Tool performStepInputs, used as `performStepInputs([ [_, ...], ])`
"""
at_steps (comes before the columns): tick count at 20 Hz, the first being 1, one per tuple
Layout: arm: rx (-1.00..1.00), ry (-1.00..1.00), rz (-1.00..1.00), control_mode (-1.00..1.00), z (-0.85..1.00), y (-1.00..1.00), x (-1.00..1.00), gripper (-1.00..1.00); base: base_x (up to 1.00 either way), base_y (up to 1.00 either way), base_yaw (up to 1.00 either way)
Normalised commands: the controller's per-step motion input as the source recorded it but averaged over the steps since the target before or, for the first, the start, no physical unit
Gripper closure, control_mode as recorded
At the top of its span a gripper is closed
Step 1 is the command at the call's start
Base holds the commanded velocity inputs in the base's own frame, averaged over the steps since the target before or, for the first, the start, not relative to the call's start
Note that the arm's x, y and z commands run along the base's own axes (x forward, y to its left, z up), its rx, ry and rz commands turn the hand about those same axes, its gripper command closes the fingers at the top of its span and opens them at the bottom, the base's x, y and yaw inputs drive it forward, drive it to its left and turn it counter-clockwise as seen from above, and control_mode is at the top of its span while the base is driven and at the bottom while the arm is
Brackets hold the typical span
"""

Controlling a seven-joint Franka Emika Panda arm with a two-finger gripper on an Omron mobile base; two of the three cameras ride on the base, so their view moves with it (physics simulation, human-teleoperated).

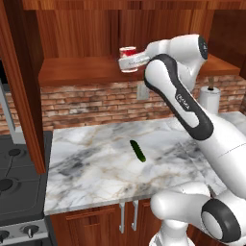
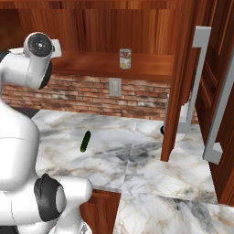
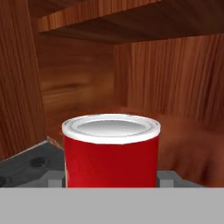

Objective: Restock the canned food cabinet by taking the new fresh canned food from the counter and placing it in the cabinet. Then, take the old canned food from the cabinet and place it on the counter.

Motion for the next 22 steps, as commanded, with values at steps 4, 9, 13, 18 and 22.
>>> performStepInputs([
  [4, -0.04, 0.62, 0.36, -1.00, -0.69, 0.10, -1.00, 1.00, 0.00, 0.00, 0.00],
  [9, -0.24, 0.55, 0.18, -1.00, -1.00, 0.09, -0.38, 1.00, 0.00, 0.00, 0.00],
  [13, -0.21, 0.35, 0.15, -1.00, -1.00, 0.12, 0.02, 1.00, 0.00, 0.00, 0.00],
  [18, -0.04, 0.12, 0.09, -1.00, -1.00, 0.03, 0.48, 1.00, 0.00, 0.00, 0.00],
  [22, -0.02, -0.04, 0.12, -1.00, -1.00, 0.28, 0.37, 1.00, 0.00, 0.00, 0.00],
])
